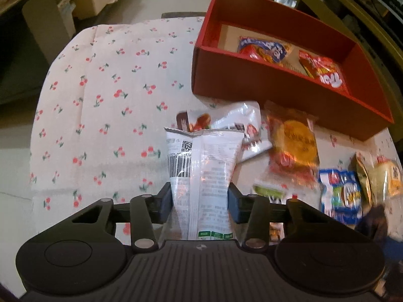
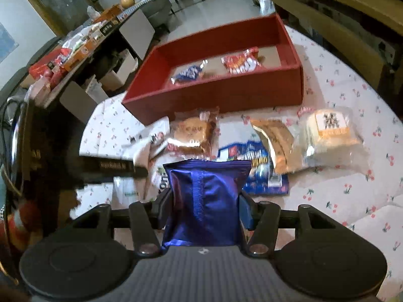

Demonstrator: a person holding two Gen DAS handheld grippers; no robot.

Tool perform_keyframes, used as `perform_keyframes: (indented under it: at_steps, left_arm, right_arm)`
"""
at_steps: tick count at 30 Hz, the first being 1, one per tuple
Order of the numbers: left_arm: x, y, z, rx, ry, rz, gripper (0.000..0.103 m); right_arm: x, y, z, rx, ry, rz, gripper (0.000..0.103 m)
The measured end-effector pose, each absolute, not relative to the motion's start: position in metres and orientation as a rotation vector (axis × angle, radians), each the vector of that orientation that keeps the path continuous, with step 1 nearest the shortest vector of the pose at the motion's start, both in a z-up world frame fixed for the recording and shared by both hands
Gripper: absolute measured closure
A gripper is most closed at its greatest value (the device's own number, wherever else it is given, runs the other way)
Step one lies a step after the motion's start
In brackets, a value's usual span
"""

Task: Organize snacks
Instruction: 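Carry the white bar and blue foil pack over the red box with both grippers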

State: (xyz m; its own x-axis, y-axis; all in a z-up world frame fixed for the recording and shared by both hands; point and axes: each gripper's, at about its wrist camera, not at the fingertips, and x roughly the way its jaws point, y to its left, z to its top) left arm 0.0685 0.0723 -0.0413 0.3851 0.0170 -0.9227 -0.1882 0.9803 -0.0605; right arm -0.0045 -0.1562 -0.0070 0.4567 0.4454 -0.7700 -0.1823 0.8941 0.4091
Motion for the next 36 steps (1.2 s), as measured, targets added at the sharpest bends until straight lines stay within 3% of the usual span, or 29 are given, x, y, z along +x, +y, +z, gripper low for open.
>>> perform_keyframes:
  at_steps: [11, 36]
  left_arm:
    - [0.064, 0.060, -0.005, -0.171, 1.129, 0.042, 0.055]
    - [0.174, 0.037, 0.031, -0.235, 0.997, -0.053, 0.055]
  right_arm:
    - [0.015, -0.152, 0.011, 0.276, 0.980, 0.376, 0.034]
    - [0.141, -0.147, 0.035, 0.292, 0.865, 0.337, 0.034]
